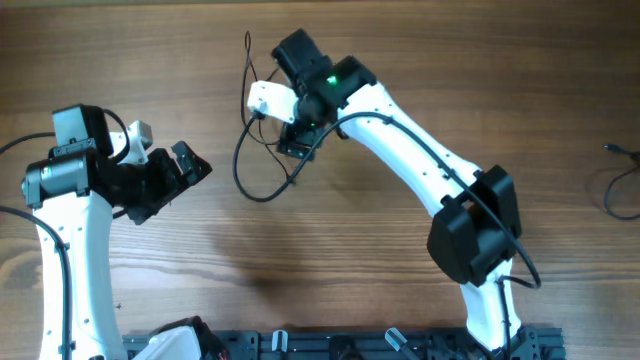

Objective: Untangle cables

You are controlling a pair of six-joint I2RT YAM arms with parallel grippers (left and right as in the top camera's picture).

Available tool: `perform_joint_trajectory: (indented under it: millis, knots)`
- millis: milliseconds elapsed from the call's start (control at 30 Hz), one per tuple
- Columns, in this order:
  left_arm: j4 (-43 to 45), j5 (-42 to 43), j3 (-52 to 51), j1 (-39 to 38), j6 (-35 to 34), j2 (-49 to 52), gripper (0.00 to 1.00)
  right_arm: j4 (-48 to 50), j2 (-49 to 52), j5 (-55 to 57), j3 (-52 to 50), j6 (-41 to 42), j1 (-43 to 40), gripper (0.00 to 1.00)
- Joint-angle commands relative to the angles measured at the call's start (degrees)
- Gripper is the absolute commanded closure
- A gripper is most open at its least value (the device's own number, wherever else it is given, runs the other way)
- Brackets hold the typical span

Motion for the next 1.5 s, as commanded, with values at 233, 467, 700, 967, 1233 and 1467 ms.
perform_joint_trajectory:
  millis: [233,467,700,967,1233,1467]
  knots:
    - [-0.55,1.09,0.57,0.24,1.57,0.09,0.0,19.85,0.63,3.32,-8.07,63.73,-8.15,0.0]
    - [5.07,2.38,0.57,-0.22,1.62,0.11,0.0,14.08,0.63,-9.79,-8.07,63.39,-16.35,0.0]
    - [20.15,2.86,0.59,-11.21,2.12,10.47,0.02,-1.46,-1.68,-12.13,-7.96,50.51,-16.68,0.01]
    - [31.76,9.16,2.6,-12.98,-0.17,25.86,0.08,-16.28,-18.82,-12.11,-7.96,31.58,-15.52,0.0]
    - [2.64,8.96,16.76,-12.57,1.09,18.69,0.21,0.09,-4.44,-13.81,-8.0,44.87,-15.13,0.0]
    - [-12.94,7.04,23.63,-21.07,-0.87,-0.59,0.13,18.51,2.51,-19.5,-7.85,53.37,-14.88,0.0]
